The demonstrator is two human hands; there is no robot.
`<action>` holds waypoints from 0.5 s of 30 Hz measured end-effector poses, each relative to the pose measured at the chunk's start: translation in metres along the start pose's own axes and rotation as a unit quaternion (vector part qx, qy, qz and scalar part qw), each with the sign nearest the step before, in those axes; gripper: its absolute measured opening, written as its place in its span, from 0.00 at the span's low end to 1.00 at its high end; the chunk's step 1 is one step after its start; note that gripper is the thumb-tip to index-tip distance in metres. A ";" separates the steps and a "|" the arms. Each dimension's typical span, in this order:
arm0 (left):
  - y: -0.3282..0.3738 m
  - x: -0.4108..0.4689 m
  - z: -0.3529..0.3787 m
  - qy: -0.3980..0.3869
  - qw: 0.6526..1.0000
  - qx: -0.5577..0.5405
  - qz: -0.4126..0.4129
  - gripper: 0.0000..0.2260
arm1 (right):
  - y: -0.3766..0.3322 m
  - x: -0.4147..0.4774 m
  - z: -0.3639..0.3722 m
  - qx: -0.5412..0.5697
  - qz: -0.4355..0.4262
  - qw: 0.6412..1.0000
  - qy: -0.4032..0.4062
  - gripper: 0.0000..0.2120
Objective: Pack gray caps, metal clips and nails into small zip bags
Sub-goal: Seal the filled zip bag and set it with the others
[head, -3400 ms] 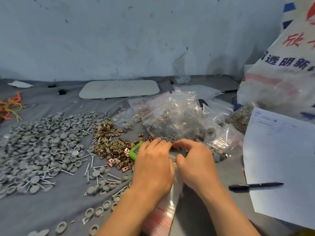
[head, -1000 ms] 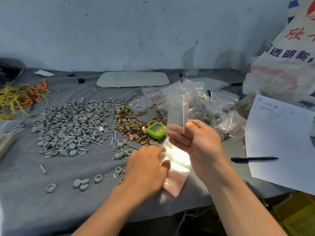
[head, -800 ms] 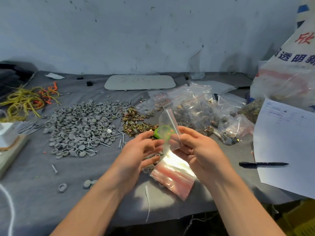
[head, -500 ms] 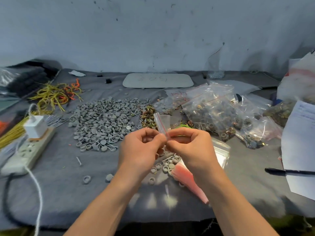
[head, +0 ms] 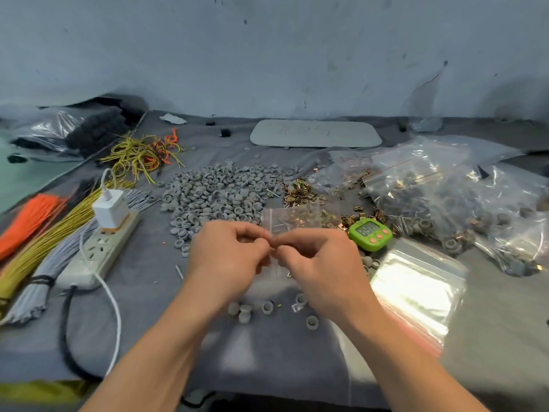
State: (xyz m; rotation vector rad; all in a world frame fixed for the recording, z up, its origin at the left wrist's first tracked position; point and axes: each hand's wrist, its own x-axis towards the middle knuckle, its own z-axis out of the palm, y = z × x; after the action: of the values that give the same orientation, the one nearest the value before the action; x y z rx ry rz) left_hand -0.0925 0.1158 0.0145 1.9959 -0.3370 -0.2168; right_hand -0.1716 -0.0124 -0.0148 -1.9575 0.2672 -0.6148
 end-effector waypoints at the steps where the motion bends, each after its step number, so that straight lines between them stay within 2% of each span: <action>1: -0.003 0.002 -0.003 -0.009 1.000 -0.019 -0.009 0.11 | 0.002 0.002 0.002 0.008 0.011 1.000 0.008 0.09; 6: -0.011 0.008 -0.007 -0.048 0.995 -0.081 -0.030 0.09 | 0.004 0.012 0.017 0.053 0.031 0.998 0.007 0.07; 10: -0.014 0.013 -0.006 -0.023 0.999 -0.019 -0.025 0.11 | 0.001 0.020 0.026 0.166 0.052 0.983 -0.062 0.13; 15: -0.016 0.009 -0.009 0.013 0.996 0.080 0.032 0.12 | 0.007 0.021 0.027 0.126 0.078 0.985 -0.090 0.14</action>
State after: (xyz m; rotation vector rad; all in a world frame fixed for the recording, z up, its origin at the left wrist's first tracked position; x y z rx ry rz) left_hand -0.0789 0.1264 0.0039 2.1404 -0.4121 -0.1273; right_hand -0.1390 -0.0042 -0.0236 -1.7151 0.2153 -0.3483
